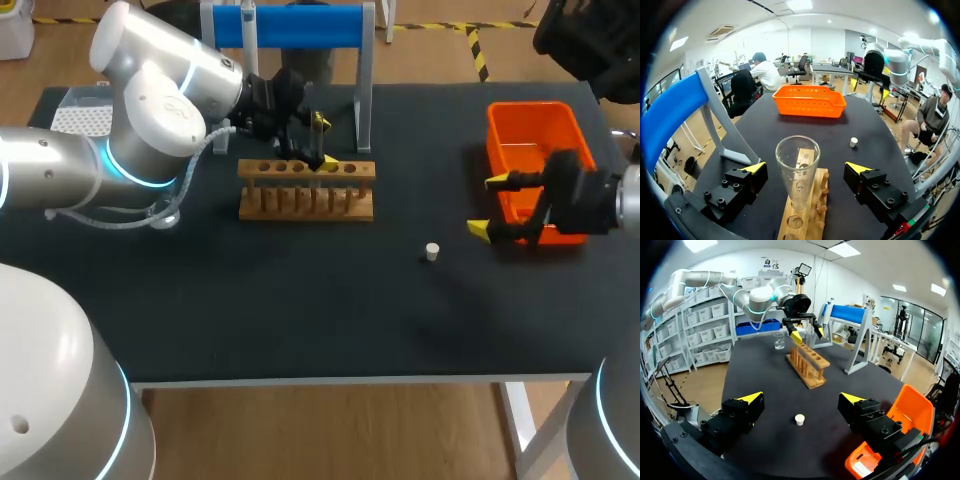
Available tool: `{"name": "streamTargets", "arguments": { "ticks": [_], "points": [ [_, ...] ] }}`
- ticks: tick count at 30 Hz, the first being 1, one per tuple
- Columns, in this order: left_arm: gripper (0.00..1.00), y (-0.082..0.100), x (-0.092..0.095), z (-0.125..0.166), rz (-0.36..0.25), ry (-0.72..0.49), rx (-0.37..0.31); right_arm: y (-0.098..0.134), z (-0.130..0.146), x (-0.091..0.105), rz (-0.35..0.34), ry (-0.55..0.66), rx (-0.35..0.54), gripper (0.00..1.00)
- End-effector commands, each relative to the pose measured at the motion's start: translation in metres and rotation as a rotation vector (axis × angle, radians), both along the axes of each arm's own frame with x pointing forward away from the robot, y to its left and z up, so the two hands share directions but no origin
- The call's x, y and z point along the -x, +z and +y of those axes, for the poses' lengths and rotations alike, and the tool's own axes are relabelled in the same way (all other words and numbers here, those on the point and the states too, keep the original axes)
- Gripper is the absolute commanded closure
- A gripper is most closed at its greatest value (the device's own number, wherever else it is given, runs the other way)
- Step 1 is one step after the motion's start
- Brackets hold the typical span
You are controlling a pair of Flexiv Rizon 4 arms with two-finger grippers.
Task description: Invert the test tube, pick up the pipette, mount the tip to pipette, aspirate from beaker and dispense into the tube, eject the tip, return the pipette, and cap with the stopper.
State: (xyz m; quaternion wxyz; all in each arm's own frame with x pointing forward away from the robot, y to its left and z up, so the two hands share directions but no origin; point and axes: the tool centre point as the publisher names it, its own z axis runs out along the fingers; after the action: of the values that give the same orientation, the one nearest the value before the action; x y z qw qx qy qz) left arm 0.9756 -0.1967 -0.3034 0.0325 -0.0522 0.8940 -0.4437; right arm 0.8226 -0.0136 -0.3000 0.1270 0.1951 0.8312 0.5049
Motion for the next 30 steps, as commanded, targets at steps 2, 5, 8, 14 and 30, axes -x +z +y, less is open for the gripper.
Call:
{"name": "streamTargets", "arguments": {
  "ticks": [2,5,8,14,30],
  "points": [
    [0.0,-0.001,0.0,0.0,-0.001,0.0,0.003,-0.018,0.009,0.002,0.004,-0.017,0.0,0.0],
    [0.0,-0.001,0.0,0.0,-0.001,0.0,0.003,-0.026,0.012,0.003,0.001,-0.02,-0.009,0.0],
    [0.0,-0.001,0.0,0.0,-0.001,0.0,0.003,-0.032,0.014,0.004,0.0,-0.026,-0.013,0.0],
    [0.0,-0.001,0.0,0.0,-0.001,0.0,0.003,-0.045,0.016,0.005,0.002,-0.034,0.0,0.0],
    [0.0,-0.001,0.0,0.0,-0.001,0.0,0.003,-0.072,0.037,0.009,0.029,-0.063,0.025,0.0]
  ]
}}
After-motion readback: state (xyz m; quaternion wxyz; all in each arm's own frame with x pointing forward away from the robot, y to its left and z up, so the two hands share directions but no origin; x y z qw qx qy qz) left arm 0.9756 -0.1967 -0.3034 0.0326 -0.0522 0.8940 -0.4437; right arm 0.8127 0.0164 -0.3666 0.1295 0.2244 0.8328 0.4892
